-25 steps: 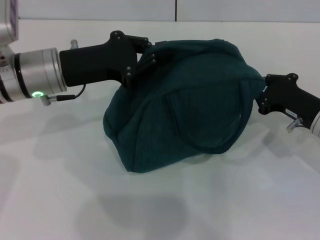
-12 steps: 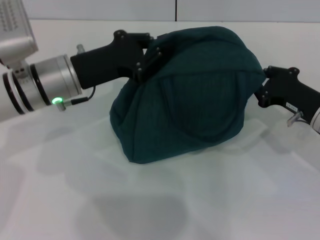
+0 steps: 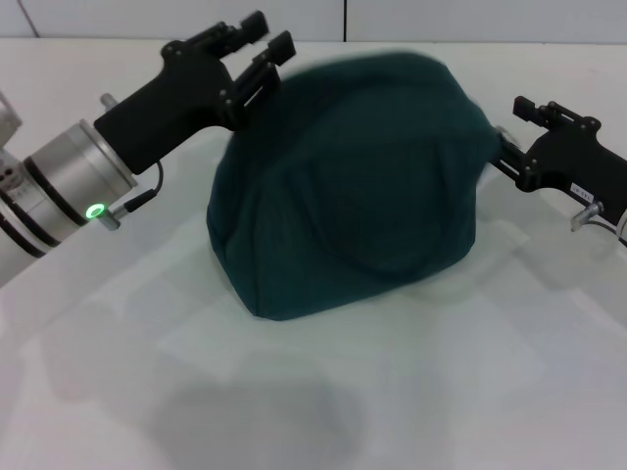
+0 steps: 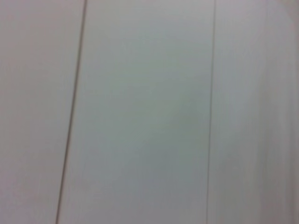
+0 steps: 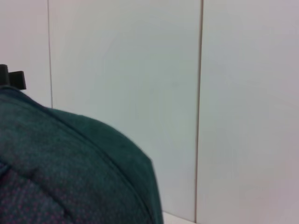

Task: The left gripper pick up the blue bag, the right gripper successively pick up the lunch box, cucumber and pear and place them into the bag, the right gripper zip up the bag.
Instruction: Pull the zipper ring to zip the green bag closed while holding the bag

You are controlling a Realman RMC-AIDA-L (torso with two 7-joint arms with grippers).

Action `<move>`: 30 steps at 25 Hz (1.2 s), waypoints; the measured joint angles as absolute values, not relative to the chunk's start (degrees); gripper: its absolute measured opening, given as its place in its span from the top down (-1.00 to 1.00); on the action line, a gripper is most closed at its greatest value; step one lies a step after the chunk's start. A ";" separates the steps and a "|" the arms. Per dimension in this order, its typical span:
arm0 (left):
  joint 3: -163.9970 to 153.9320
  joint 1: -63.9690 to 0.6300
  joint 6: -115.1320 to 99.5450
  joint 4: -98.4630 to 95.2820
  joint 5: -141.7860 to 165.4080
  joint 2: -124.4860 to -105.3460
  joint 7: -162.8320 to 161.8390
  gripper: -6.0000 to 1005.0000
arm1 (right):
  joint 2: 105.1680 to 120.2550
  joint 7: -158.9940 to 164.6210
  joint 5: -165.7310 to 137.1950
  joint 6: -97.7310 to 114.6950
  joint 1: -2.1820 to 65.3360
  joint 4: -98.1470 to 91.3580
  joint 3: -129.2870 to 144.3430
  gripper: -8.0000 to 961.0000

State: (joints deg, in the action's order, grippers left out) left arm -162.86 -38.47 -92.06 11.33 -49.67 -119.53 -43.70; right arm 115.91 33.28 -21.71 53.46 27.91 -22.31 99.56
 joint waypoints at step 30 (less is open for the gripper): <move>-162.24 -36.97 -90.03 -0.80 -55.82 -119.81 -31.24 -0.70 | 115.53 34.13 -21.34 71.11 20.62 -21.57 83.79 -0.14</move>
